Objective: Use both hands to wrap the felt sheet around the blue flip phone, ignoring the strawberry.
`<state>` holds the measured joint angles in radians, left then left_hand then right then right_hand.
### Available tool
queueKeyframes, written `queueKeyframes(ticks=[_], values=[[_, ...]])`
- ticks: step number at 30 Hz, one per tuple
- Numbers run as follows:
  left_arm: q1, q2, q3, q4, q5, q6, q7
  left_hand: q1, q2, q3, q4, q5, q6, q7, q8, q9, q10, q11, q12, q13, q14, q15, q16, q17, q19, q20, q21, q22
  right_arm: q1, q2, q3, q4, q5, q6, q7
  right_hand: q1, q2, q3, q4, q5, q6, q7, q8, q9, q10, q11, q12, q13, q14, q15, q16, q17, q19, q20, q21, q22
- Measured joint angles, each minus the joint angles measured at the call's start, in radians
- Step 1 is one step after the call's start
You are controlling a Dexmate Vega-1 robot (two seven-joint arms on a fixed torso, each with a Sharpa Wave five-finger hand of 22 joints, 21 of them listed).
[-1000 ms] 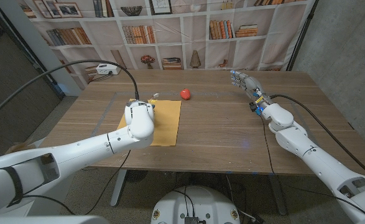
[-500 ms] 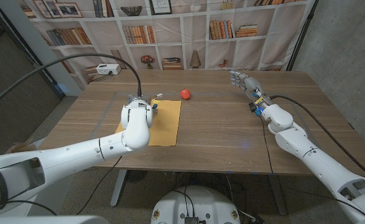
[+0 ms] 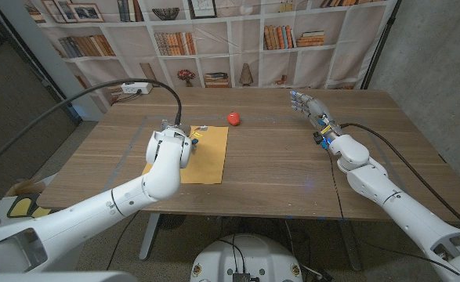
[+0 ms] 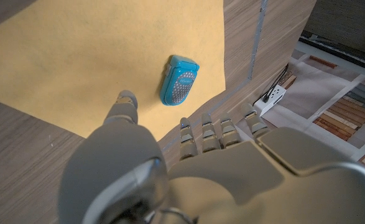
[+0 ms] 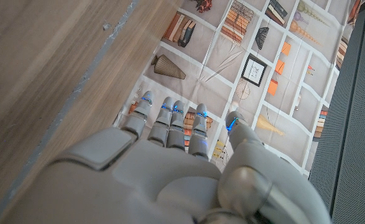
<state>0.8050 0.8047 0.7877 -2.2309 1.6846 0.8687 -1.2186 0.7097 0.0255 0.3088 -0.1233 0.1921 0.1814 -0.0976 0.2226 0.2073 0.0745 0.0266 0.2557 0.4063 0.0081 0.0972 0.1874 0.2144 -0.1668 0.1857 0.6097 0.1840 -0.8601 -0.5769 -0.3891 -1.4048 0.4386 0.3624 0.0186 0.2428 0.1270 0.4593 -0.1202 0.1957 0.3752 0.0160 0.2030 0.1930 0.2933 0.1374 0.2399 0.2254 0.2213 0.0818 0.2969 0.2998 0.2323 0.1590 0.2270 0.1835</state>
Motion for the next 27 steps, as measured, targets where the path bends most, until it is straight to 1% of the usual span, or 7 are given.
queueKeyframes(ticks=[4,5,9,16,17,19,27], values=[[0.065,-0.021,-0.074,-0.02,0.006,-0.011,-0.004,0.028,0.011,0.01,-0.018,0.0,0.008,-0.032,0.0,0.0,-0.015,-0.001,0.0,0.0,-0.014,0.006,-0.003,-0.002,-0.004,0.004,-0.007,0.0,-0.001,0.0,0.0,-0.002,-0.004,-0.003,-0.009,0.0,0.0,0.0,0.0,0.0,0.0,0.0,0.0,0.0,0.0,0.0,0.0,0.0,0.0,0.0,0.0,0.0,0.0,0.0,0.0,0.0],[0.086,-0.028,-0.097,-0.026,0.058,-0.118,-0.042,0.043,0.016,0.014,-0.022,0.0,0.011,-0.039,0.0,0.0,-0.015,-0.001,0.0,0.0,-0.014,0.006,-0.003,-0.004,-0.004,0.004,-0.011,0.0,-0.012,0.0,0.0,-0.018,-0.005,-0.004,-0.012,0.0,0.0,0.0,0.0,0.0,0.0,0.0,0.0,0.0,0.0,0.0,0.0,0.0,0.0,0.0,0.0,0.0,0.0,0.0,0.0,0.0],[0.143,-0.046,-0.152,-0.039,0.112,-0.203,-0.062,0.089,0.03,0.03,-0.039,0.0,0.016,-0.063,0.0,0.0,-0.025,-0.011,0.0,0.0,-0.03,-0.01,-0.003,-0.008,-0.004,0.004,-0.018,0.0,-0.02,0.0,0.0,-0.029,-0.009,-0.005,-0.019,0.0,0.0,0.0,0.0,0.0,0.0,0.0,0.0,0.0,0.0,0.0,0.0,0.0,0.0,0.0,0.0,0.0,0.0,0.0,0.0,0.0],[0.22,-0.075,-0.223,-0.043,0.151,-0.256,-0.074,0.186,0.046,0.056,-0.053,-0.008,0.001,-0.11,-0.005,0.005,-0.097,-0.021,-0.017,-0.001,-0.149,-0.01,-0.01,-0.023,-0.009,0.009,-0.061,-0.003,-0.023,0.004,-0.001,-0.037,-0.016,-0.006,-0.026,-0.004,0.004,-0.003,0.003,0.0,0.007,0.0,0.0,0.0,0.0,0.0,0.0,0.0,0.0,0.0,0.0,0.0,0.0,0.0,0.0,0.0],[0.23,-0.078,-0.232,-0.043,0.209,-0.329,-0.096,0.192,0.045,0.056,-0.053,-0.008,0.001,-0.11,-0.005,0.005,-0.105,-0.023,-0.018,-0.002,-0.163,-0.01,-0.01,-0.024,-0.009,0.009,-0.066,-0.003,-0.023,0.004,-0.001,-0.037,-0.017,-0.007,-0.027,-0.004,0.004,-0.003,0.003,0.0,0.007,0.0,0.0,0.0,0.0,0.0,0.0,0.0,0.0,0.0,0.0,0.0,0.0,0.0,0.0,0.0],[0.244,-0.085,-0.245,-0.042,0.246,-0.369,-0.111,0.203,0.042,0.056,-0.053,-0.008,-0.002,-0.112,-0.005,0.008,-0.125,-0.021,-0.026,-0.003,-0.176,-0.006,-0.01,-0.026,-0.009,0.009,-0.078,-0.003,-0.023,0.008,-0.004,-0.037,-0.019,-0.007,-0.027,-0.004,0.004,-0.003,0.003,0.0,0.007,0.0,0.0,0.0,0.0,0.0,0.0,0.0,0.0,0.0,0.0,0.0,0.0,0.0,0.0,0.0],[0.296,-0.109,-0.282,-0.017,0.343,-0.462,-0.138,0.227,0.034,0.039,-0.031,-0.008,-0.106,-0.118,-0.016,0.025,-0.239,0.015,-0.055,-0.012,-0.183,0.028,-0.01,-0.028,-0.01,0.018,-0.138,0.0,-0.01,0.016,-0.012,-0.031,-0.025,-0.011,-0.027,-0.003,0.004,-0.003,0.003,0.0,0.011,0.004,0.0,0.0,0.006,0.006,0.0,0.0,0.005,-0.006,0.0,0.0,0.005,-0.005,0.0,0.0]])
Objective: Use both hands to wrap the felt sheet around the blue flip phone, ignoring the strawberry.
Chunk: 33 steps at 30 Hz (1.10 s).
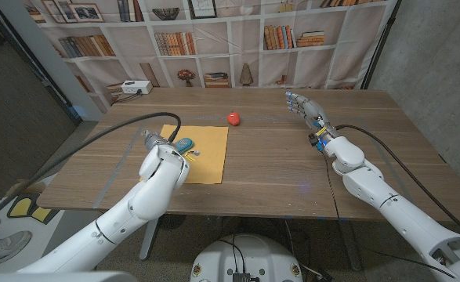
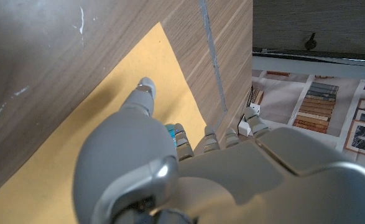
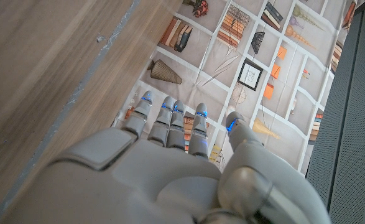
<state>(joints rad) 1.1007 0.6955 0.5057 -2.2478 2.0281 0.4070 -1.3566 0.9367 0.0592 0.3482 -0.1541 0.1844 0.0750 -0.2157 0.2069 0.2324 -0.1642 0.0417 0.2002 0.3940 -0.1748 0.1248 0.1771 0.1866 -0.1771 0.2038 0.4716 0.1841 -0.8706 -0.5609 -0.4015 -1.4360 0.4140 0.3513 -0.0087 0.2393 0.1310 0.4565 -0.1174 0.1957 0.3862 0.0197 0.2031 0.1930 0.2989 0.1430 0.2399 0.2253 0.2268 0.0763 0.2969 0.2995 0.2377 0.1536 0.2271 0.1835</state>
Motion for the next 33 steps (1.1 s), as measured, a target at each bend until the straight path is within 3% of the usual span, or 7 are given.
queueKeyframes(ticks=[9,12,15,20,27,28,33], values=[[0.048,0.011,-0.01,0.028,0.092,-0.073,-0.009,0.001,-0.001,-0.021,0.012,0.0,-0.133,0.001,-0.008,0.02,-0.007,0.018,-0.001,0.003,0.003,0.038,0.0,0.002,0.0,0.0,-0.032,0.009,0.021,0.012,-0.011,0.018,-0.005,-0.002,0.004,0.0,0.0,0.0,0.0,0.0,0.0,0.0,0.0,0.0,0.0,0.0,0.0,0.0,0.0,0.0,0.0,0.0,0.004,0.004,0.0,0.0],[0.063,0.02,-0.016,0.034,0.108,-0.084,-0.001,0.008,0.007,-0.021,0.012,0.0,-0.118,0.0,0.011,0.028,-0.007,0.018,0.005,0.003,0.003,0.038,0.005,0.002,0.0,0.0,-0.032,0.009,0.032,0.018,-0.015,0.03,-0.007,-0.002,0.01,0.0,0.0,-0.003,0.003,0.0,0.0,0.0,0.0,0.0,0.004,-0.004,0.0,0.0,0.004,0.004,0.0,0.0,0.004,0.004,0.0,0.0],[0.084,0.034,-0.024,0.041,0.117,-0.086,0.018,0.014,0.013,-0.026,0.006,0.0,-0.059,0.001,0.052,0.042,-0.007,0.017,0.025,0.007,0.001,0.035,0.016,0.002,0.0,0.0,-0.032,0.009,0.041,0.022,-0.019,0.041,-0.007,-0.002,0.015,0.0,0.0,-0.003,0.003,0.0,0.0,0.0,0.0,0.0,0.004,-0.004,0.0,0.0,0.006,0.006,0.0,0.0,0.004,0.004,0.0,0.0],[0.124,0.058,-0.04,0.06,0.12,-0.068,0.077,0.009,0.008,-0.05,0.013,0.0,-0.001,0.0,0.095,0.058,-0.006,-0.004,0.054,0.007,0.002,0.006,0.023,0.002,0.0,0.0,-0.024,0.009,0.059,0.031,-0.027,0.063,-0.008,0.004,0.025,0.0,0.0,-0.003,0.003,0.0,0.0,0.0,0.0,0.0,0.004,-0.004,0.0,0.0,0.005,0.006,0.0,0.0,0.004,0.004,0.0,0.0],[0.166,0.078,-0.057,0.106,0.119,-0.057,0.102,-0.008,-0.009,-0.072,0.019,0.0,-0.012,0.001,0.101,0.063,0.008,-0.019,0.07,0.01,0.003,-0.005,0.039,0.002,0.0,0.0,-0.008,0.012,0.065,0.034,-0.029,0.07,-0.013,0.007,0.033,0.0,0.0,-0.003,0.003,-0.004,0.0,0.0,0.0,0.0,0.003,-0.004,0.0,0.005,0.005,0.006,0.0,-0.003,0.003,0.004,0.0,0.0],[0.17,0.079,-0.058,0.11,0.103,-0.003,0.215,-0.007,-0.009,-0.076,0.02,0.0,-0.015,0.001,0.101,0.065,0.014,-0.024,0.074,0.012,0.003,-0.014,0.04,0.005,0.0,0.0,-0.003,0.014,0.077,0.037,-0.035,0.082,-0.013,0.007,0.033,0.0,0.0,-0.003,0.003,-0.004,0.003,-0.004,0.0,0.0,0.004,-0.003,0.0,0.005,0.005,0.006,0.0,-0.003,0.003,0.004,0.0,0.0],[0.204,0.098,-0.058,0.159,0.087,0.062,0.35,-0.015,-0.017,-0.091,0.016,0.004,-0.016,-0.001,0.116,0.07,0.06,-0.043,0.1,0.013,0.014,-0.037,0.055,0.009,0.005,-0.007,0.015,0.017,0.084,0.037,-0.038,0.088,-0.015,0.007,0.035,0.0,0.0,-0.003,0.003,-0.004,0.007,0.0,0.0,0.0,0.014,0.0,0.0,0.005,0.011,0.0,0.0,-0.003,0.007,0.007,0.0,0.0]])
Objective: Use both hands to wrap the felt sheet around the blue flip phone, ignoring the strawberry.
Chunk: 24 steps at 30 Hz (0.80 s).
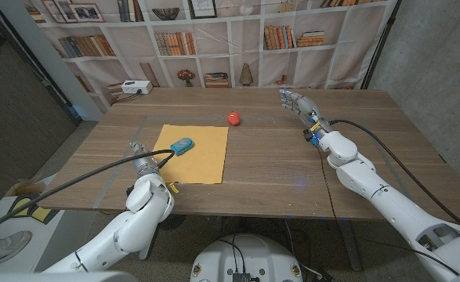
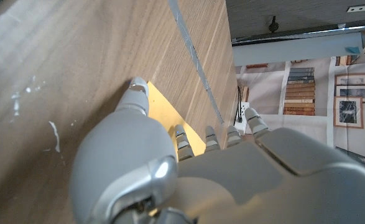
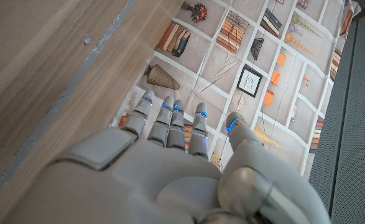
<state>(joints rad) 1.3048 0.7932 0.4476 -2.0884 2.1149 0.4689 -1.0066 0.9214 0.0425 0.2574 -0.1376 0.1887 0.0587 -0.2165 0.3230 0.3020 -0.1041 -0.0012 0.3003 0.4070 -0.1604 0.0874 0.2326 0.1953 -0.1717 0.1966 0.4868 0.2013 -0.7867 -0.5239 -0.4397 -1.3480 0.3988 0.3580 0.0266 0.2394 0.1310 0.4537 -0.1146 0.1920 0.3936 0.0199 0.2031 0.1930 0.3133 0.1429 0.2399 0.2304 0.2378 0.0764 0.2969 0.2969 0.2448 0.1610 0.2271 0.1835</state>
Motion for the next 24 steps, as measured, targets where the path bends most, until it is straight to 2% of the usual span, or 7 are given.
queueKeyframes(ticks=[1,5,10,13,18,20,24], values=[[0.003,0.002,0.0,0.005,0.0,0.0,0.0,0.0,0.0,-0.002,-0.002,0.003,0.021,0.002,0.011,0.002,0.018,-0.008,0.009,0.002,0.02,-0.01,0.005,0.002,0.01,-0.013,0.008,0.002,0.0,0.0,0.0,0.0,0.0,0.0,0.0,0.0,0.0,0.0,0.0,0.0,0.002,0.002,0.0,0.0,0.0,0.0,0.0,0.0,0.0,0.0,0.0,0.0,0.0,0.0,0.0,0.0],[0.023,0.017,0.006,0.041,-0.02,0.057,0.134,0.022,-0.022,-0.017,-0.014,0.015,0.153,0.002,0.08,0.007,0.108,-0.04,0.056,0.003,0.115,-0.05,0.012,0.003,0.097,-0.038,0.046,0.002,0.003,0.0,-0.002,0.003,-0.002,-0.004,-0.002,0.0,0.0,0.0,0.0,0.0,0.002,0.002,0.0,0.0,0.0,0.0,0.0,0.0,0.0,0.0,0.0,0.0,0.0,0.0,0.0,0.0],[0.03,0.027,0.013,0.072,-0.047,0.103,0.291,0.029,-0.029,-0.027,-0.01,0.023,0.304,0.0,0.148,0.007,0.196,-0.083,0.095,-0.007,0.195,-0.087,0.015,0.003,0.153,-0.054,0.067,0.0,0.006,0.0,-0.003,0.006,-0.005,-0.008,-0.007,0.0,0.0,-0.004,-0.004,0.0,0.001,0.002,0.0,0.0,0.0,0.0,0.0,0.0,0.0,0.0,0.0,0.0,0.0,0.0,0.0,0.0],[0.031,0.035,0.019,0.092,-0.065,0.12,0.348,0.05,-0.007,-0.034,-0.005,0.023,0.412,0.002,0.191,0.004,0.269,-0.111,0.123,-0.016,0.256,-0.118,0.023,0.003,0.187,-0.067,0.082,-0.002,0.008,0.001,-0.004,0.009,-0.006,-0.01,-0.011,0.0,0.0,-0.004,-0.004,0.0,0.001,0.002,0.0,0.0,0.0,0.0,0.0,0.0,0.0,0.0,0.0,0.0,0.0,0.0,0.0,0.0],[0.03,0.041,0.024,0.11,-0.107,0.154,0.457,0.074,0.07,0.0,-0.003,-0.002,0.682,0.004,0.282,-0.028,0.412,-0.162,0.159,-0.044,0.374,-0.126,0.034,0.003,0.254,-0.084,0.113,-0.002,0.013,0.004,-0.006,0.014,-0.009,-0.014,-0.016,0.0,0.0,-0.004,-0.004,0.0,0.001,0.002,0.0,0.0,0.0,0.0,0.0,0.0,0.0,0.0,0.0,0.0,0.0,0.0,0.0,0.0],[0.026,0.044,0.032,0.129,-0.134,0.173,0.515,0.074,0.083,0.007,0.004,-0.005,0.739,0.012,0.297,-0.038,0.439,-0.169,0.159,-0.051,0.396,-0.127,0.035,0.003,0.258,-0.087,0.116,-0.001,0.015,0.005,-0.007,0.016,-0.01,-0.015,-0.016,0.0,0.0,-0.004,-0.004,0.0,0.001,0.002,0.0,0.0,0.0,0.0,0.0,0.0,0.0,0.0,0.0,0.0,0.0,0.0,0.0,0.0],[0.017,0.043,0.041,0.146,-0.169,0.2,0.587,0.06,0.103,0.018,0.014,-0.008,0.769,0.025,0.308,-0.05,0.461,-0.17,0.159,-0.058,0.412,-0.126,0.042,0.007,0.266,-0.079,0.122,-0.002,0.024,0.01,-0.01,0.027,-0.011,-0.016,-0.017,0.0,0.0,-0.004,-0.004,0.0,0.001,0.002,0.0,0.0,0.0,0.0,0.0,0.0,0.0,0.0,0.0,0.0,0.0,0.0,0.0,0.0]])
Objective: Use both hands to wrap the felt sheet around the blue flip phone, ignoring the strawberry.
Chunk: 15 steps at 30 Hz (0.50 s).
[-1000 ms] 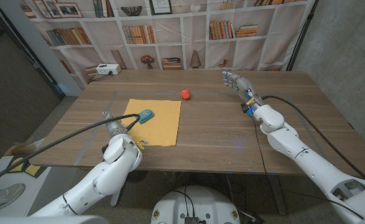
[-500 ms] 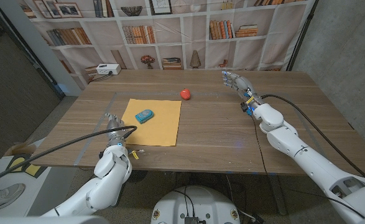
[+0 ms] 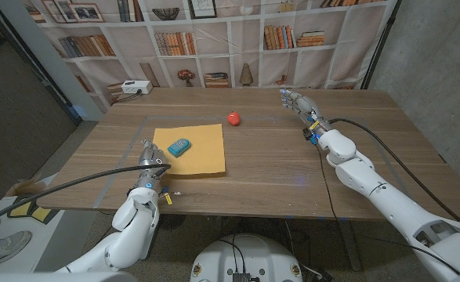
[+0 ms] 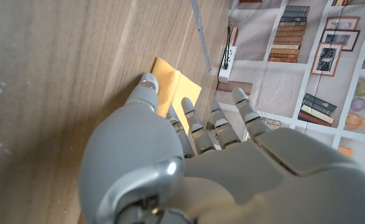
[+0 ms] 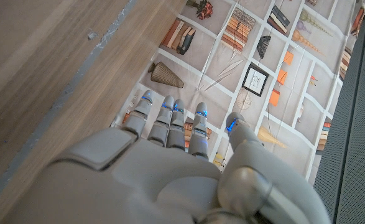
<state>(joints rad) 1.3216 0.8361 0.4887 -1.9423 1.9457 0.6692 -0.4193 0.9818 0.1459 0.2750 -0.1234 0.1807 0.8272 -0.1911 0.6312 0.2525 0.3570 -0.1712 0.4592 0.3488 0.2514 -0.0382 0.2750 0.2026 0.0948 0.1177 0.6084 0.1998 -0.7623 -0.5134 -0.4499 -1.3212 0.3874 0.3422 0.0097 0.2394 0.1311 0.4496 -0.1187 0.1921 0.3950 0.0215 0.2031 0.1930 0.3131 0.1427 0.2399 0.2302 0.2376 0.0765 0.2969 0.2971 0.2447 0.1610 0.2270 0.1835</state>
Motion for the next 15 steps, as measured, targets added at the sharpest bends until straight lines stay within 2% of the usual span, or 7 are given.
queueKeyframes(ticks=[7,14,15], values=[[-0.024,-0.02,0.009,0.015,-0.051,0.059,0.106,-0.018,0.018,0.009,0.018,-0.001,0.002,0.002,0.002,-0.004,0.018,-0.004,0.0,-0.001,0.021,-0.003,0.007,0.005,0.01,-0.003,0.004,0.0,0.017,0.009,-0.007,0.019,-0.003,0.0,0.002,0.0,0.0,0.0,0.0,0.0,0.0,0.0,0.0,0.0,0.0,0.0,0.0,0.0,0.0,0.0,0.0,0.0,0.0,0.0,0.0,0.0],[-0.04,-0.04,0.013,0.016,-0.11,0.105,0.196,-0.024,0.024,0.015,0.023,-0.004,0.001,0.002,0.001,-0.009,0.039,-0.007,0.0,-0.001,0.044,-0.005,0.015,0.004,0.027,-0.002,0.018,0.0,0.03,0.014,-0.011,0.034,-0.004,0.0,0.006,0.0,0.0,0.0,0.0,0.0,0.0,0.0,0.0,0.0,0.0,0.0,-0.004,0.0,0.0,0.0,0.0,0.0,0.0,0.0,0.0,0.0],[-0.055,-0.055,0.018,0.014,-0.12,0.115,0.214,-0.026,0.026,0.017,0.026,-0.004,0.001,0.002,0.001,-0.009,0.045,-0.009,0.0,-0.001,0.048,-0.001,0.015,0.004,0.031,-0.006,0.018,0.0,0.032,0.014,-0.012,0.038,-0.004,0.001,0.01,0.0,0.0,0.0,0.0,0.0,0.0,0.0,0.0,0.0,0.0,0.0,-0.004,0.0,0.0,0.0,0.0,0.0,0.0,0.0,0.0,0.0]])
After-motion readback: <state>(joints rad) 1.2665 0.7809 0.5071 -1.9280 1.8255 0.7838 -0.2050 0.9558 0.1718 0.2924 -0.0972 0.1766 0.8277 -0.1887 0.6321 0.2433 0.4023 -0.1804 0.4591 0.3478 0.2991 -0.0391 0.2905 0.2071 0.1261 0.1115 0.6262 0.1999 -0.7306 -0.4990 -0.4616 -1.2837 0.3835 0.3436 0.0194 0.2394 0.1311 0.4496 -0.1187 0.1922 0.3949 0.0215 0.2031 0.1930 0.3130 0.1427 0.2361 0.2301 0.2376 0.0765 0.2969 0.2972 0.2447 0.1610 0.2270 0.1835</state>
